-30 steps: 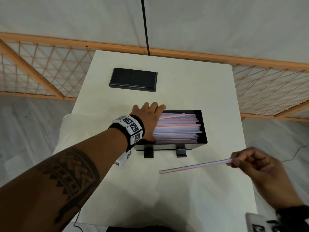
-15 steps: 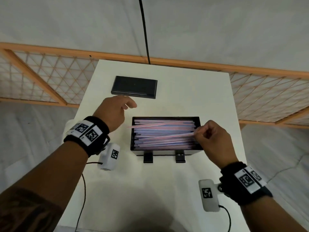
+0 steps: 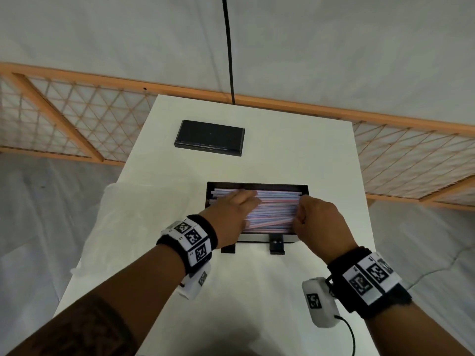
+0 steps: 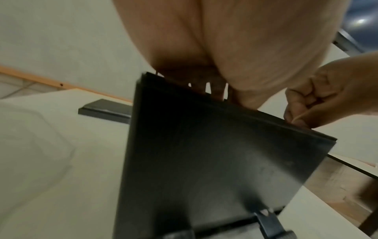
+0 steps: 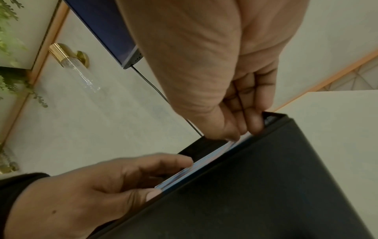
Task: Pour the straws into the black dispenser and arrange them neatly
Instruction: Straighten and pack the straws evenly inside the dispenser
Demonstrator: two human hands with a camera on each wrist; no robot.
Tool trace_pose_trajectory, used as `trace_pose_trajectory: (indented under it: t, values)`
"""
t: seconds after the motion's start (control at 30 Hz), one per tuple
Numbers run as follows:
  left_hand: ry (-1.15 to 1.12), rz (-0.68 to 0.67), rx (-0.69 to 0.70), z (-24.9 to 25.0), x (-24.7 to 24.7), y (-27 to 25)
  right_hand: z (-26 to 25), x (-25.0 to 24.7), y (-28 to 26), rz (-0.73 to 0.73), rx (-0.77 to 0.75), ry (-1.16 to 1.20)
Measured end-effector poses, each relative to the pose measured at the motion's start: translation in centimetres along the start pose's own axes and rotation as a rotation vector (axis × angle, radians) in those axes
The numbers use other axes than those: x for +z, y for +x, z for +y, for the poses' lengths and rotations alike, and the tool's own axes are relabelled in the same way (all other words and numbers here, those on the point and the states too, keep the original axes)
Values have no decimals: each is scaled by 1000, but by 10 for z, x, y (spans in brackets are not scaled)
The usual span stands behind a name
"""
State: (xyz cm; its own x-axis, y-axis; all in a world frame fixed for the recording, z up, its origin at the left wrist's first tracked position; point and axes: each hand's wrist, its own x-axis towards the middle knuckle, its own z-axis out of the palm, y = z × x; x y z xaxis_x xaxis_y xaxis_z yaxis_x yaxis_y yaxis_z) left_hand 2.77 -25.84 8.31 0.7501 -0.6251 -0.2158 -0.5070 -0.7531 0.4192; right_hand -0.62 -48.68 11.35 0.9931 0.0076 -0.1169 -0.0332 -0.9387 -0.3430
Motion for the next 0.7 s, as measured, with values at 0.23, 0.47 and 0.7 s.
trace_pose_trajectory:
  t: [0.23,0.47,0.7]
  values:
    - [286,35,-161,-5,-16,4,-3,3,-12,14,115,-11]
    - [438,-168,-321,7,-14,21,-14,3,36,-259,-291,-270]
    - [442,-219,-272,1,-12,19,-14,21,54,-372,-316,-579]
